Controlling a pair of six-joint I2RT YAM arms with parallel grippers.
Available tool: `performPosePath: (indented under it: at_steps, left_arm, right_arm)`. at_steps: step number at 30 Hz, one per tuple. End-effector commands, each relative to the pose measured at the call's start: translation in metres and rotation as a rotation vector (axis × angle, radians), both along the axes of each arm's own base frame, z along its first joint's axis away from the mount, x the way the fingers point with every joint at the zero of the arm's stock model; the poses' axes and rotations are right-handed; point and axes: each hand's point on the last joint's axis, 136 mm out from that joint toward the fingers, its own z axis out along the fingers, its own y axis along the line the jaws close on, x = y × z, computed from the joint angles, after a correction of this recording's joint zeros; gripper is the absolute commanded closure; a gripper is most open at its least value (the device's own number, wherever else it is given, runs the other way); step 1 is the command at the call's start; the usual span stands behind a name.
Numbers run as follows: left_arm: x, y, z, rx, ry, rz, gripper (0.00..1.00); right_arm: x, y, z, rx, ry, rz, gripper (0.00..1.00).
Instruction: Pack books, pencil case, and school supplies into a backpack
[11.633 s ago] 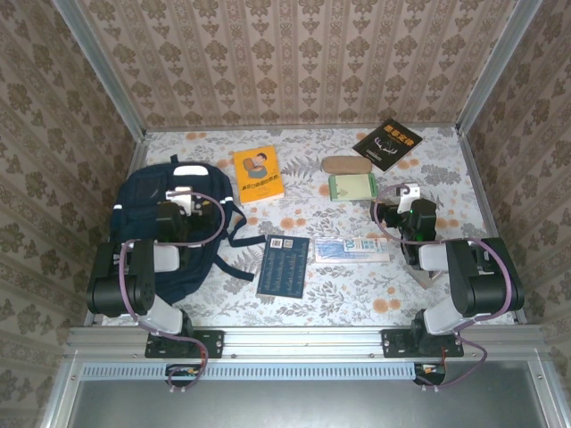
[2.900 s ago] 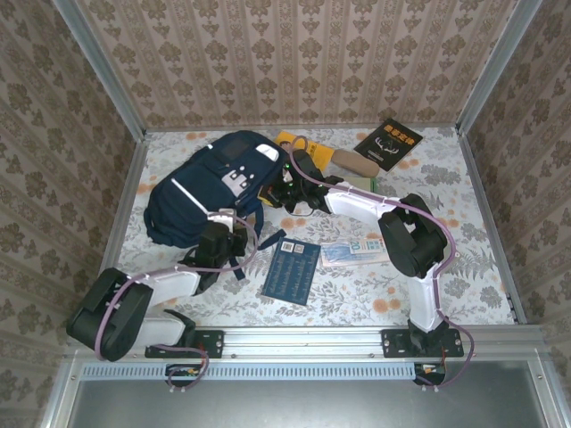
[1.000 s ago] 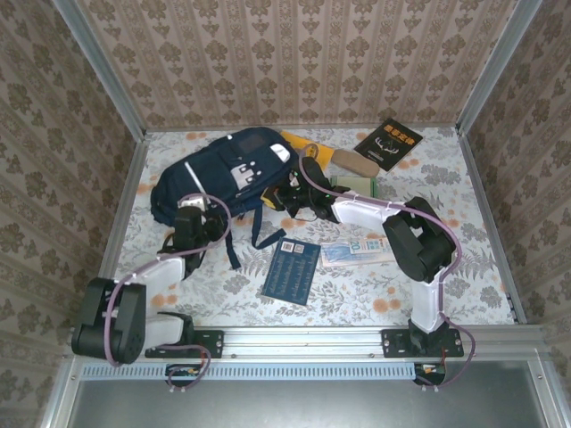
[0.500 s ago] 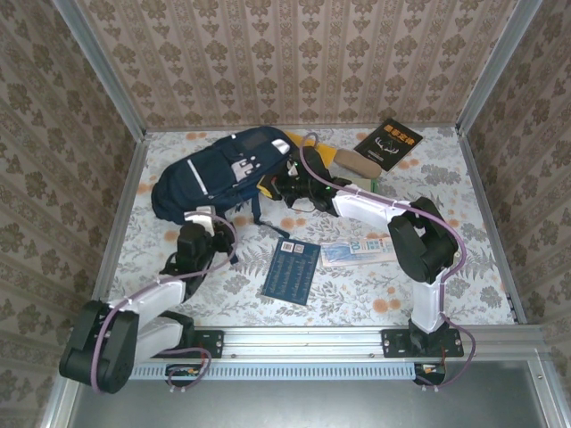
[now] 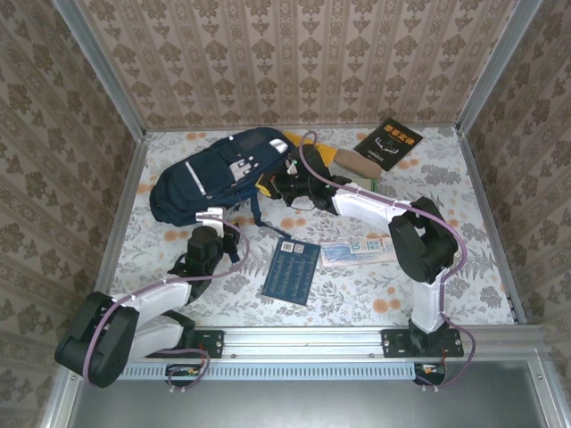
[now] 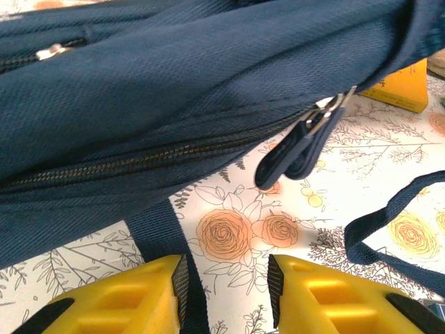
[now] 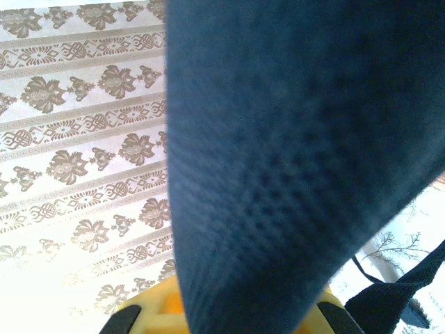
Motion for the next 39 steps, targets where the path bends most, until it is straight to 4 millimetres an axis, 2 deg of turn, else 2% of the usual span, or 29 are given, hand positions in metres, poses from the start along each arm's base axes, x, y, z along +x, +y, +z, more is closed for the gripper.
performPosePath:
  at_steps: [1, 6, 13, 21, 26, 32, 39]
  left_arm:
    - [0.013, -0.001, 0.026, 0.044, -0.099, 0.021, 0.61]
    - [0.021, -0.005, 0.036, 0.104, -0.140, 0.003, 0.64]
    - [0.035, -0.015, 0.033, 0.151, -0.140, -0.022, 0.65]
    - [0.051, -0.017, 0.032, 0.193, -0.143, -0.003, 0.66]
    - [0.057, -0.016, 0.031, 0.208, -0.149, 0.013, 0.75]
    - [0.052, -0.012, 0.038, 0.210, -0.159, 0.015, 1.00]
    - [0.040, -0.005, 0.038, 0.177, -0.125, 0.027, 1.00]
  right_arm:
    - [-0.011, 0.013, 0.060, 0.116, -0.060, 0.072, 1.00]
    - [-0.013, 0.018, 0.062, 0.124, -0.055, 0.081, 1.00]
    - [-0.015, 0.017, 0.061, 0.110, -0.053, 0.084, 1.00]
    - [-0.020, 0.017, 0.062, 0.100, -0.057, 0.089, 1.00]
    - [-0.022, 0.015, 0.064, 0.095, -0.063, 0.092, 1.00]
    - [-0.023, 0.013, 0.063, 0.092, -0.064, 0.090, 1.00]
    - [-0.017, 0.004, 0.059, 0.086, -0.067, 0.065, 1.00]
